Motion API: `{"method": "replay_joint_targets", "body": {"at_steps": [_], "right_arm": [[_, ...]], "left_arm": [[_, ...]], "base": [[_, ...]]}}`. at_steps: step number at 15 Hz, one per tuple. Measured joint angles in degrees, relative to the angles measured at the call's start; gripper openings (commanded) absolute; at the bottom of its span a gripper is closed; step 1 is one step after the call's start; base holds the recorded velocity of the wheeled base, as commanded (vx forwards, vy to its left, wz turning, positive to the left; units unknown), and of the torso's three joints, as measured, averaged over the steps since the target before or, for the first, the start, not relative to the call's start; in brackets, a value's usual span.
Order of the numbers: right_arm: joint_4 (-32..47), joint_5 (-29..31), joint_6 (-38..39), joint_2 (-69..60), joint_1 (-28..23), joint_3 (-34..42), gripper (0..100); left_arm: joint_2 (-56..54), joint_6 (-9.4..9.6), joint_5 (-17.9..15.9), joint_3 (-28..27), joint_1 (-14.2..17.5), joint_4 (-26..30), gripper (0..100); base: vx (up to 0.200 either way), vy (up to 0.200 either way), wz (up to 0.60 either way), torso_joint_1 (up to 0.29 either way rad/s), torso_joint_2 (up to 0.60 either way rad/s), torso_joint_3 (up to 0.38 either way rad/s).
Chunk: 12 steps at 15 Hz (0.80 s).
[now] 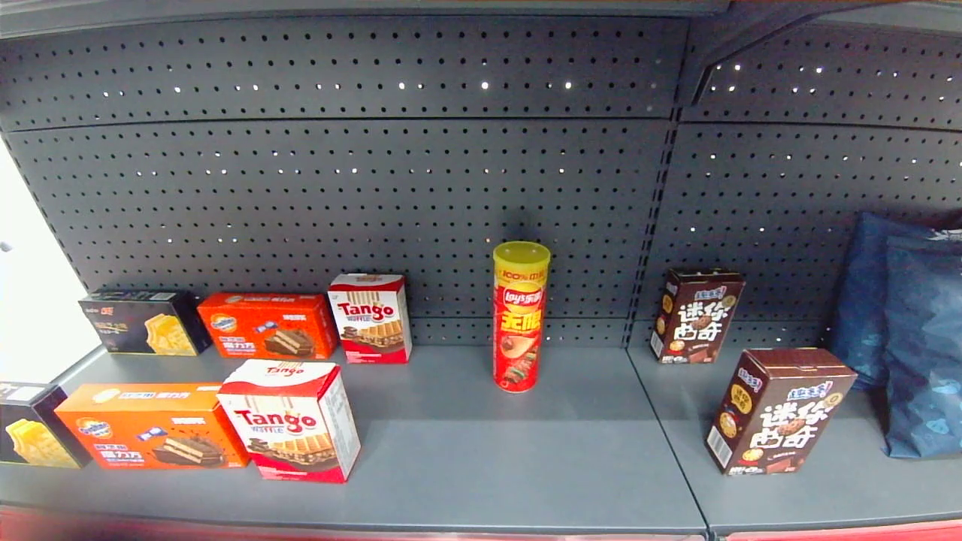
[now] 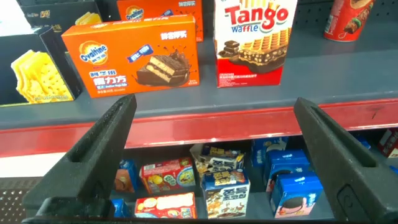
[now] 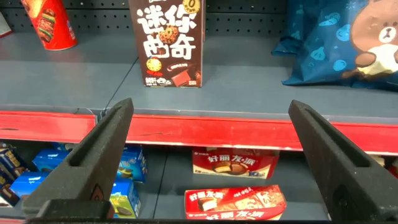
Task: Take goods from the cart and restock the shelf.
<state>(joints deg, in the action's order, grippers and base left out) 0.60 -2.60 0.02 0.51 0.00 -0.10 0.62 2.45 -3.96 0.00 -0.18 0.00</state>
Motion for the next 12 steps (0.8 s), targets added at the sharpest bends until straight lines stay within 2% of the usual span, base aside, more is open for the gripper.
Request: {"method": "replay_joint_targets", "body": {"at_steps": [12], "right_arm": [[0.00,0.06,0.16,0.00,0.00,0.00,100]], "left_arm": [[0.00,-0.07,0.00,0.00,0.00,0.00,100]], "base": [[0.000,0.000,0.60,0.003,0.00,0.000]]}}
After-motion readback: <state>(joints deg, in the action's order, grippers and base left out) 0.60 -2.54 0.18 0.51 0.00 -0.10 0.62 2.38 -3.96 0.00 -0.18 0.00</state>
